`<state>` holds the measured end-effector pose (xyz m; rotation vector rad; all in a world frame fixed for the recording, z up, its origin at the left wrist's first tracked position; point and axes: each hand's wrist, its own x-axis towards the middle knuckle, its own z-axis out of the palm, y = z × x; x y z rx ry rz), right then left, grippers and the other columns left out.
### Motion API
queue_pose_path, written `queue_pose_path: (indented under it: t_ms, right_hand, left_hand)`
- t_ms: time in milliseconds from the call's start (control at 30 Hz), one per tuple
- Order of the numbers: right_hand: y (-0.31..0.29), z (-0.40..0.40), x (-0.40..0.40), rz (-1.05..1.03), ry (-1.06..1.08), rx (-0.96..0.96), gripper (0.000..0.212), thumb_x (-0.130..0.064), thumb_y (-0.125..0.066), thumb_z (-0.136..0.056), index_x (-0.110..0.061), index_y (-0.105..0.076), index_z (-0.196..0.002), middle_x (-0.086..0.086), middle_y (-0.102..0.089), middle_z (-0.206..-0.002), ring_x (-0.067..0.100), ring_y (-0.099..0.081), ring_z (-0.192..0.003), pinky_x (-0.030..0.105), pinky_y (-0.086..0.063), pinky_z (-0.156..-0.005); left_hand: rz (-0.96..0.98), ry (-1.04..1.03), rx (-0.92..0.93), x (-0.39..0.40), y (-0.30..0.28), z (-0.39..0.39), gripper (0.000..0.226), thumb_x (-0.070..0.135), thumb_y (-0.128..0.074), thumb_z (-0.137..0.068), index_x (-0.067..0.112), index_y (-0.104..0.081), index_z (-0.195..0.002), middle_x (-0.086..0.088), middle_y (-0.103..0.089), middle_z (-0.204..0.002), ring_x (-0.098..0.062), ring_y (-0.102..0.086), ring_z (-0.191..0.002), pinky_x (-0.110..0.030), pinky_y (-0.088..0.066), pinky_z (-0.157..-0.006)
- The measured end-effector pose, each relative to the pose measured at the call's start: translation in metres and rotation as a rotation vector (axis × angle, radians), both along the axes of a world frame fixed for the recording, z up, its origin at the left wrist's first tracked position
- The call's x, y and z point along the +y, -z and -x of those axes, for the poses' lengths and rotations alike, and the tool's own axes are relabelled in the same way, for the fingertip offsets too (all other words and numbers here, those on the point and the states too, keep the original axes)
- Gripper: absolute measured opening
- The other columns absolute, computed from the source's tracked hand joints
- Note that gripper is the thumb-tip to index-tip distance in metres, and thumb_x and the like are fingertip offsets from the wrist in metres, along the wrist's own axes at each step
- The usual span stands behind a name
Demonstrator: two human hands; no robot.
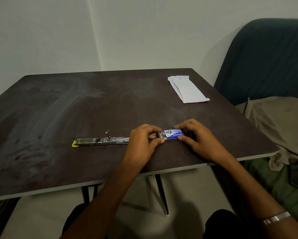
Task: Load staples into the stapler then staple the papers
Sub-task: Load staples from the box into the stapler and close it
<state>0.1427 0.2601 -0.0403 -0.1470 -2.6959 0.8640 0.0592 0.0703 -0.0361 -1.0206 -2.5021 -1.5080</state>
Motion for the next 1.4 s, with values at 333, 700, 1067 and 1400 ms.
queue_pose_path:
  t_ms: [333, 700, 1067, 1400]
  right_hand:
    - [-0.014, 0.002, -0.001, -0.091, -0.056, -0.008, 0.031, -0.032, -0.060, -0.090, -0.033, -0.058, -0.120, -0.015, -0.049, -0.110, -0.009, -0.049, -0.088, 0.010, -0.038, -0.071]
    - [-0.044, 0.030, -0.006, -0.397, -0.237, -0.244, 0.032, -0.033, -0.070, -0.083, -0.028, -0.063, -0.114, -0.007, -0.064, -0.112, 0.013, -0.055, -0.104, 0.035, -0.048, -0.090]
    - [-0.054, 0.028, -0.006, -0.406, -0.248, -0.219, 0.027, -0.040, -0.064, -0.086, -0.036, -0.061, -0.112, -0.018, -0.054, -0.104, 0.002, -0.046, -0.092, 0.022, -0.040, -0.080]
    - [-0.069, 0.046, -0.022, -0.614, -0.323, -0.286, 0.013, -0.031, -0.064, -0.087, -0.034, -0.065, -0.099, -0.014, -0.059, -0.102, 0.006, -0.051, -0.079, 0.024, -0.039, -0.064]
  left_hand:
    - [-0.017, -0.020, -0.026, 0.001, 0.002, 0.001, 0.026, 0.011, -0.080, -0.070, 0.012, -0.073, -0.095, -0.001, -0.072, -0.097, -0.014, -0.069, -0.087, -0.035, -0.056, -0.086]
    - [-0.033, -0.003, -0.065, 0.001, 0.003, 0.001, 0.024, 0.009, -0.078, -0.074, 0.009, -0.071, -0.096, -0.006, -0.070, -0.097, -0.012, -0.068, -0.079, -0.015, -0.053, -0.076]
    - [-0.015, -0.001, -0.057, 0.002, 0.003, 0.001, 0.025, 0.010, -0.077, -0.075, 0.009, -0.070, -0.099, -0.004, -0.069, -0.101, -0.012, -0.067, -0.082, -0.013, -0.050, -0.077]
    - [-0.028, 0.007, -0.064, 0.001, 0.004, 0.002, 0.027, 0.011, -0.078, -0.076, 0.007, -0.069, -0.101, -0.006, -0.068, -0.101, -0.009, -0.064, -0.079, -0.005, -0.047, -0.073]
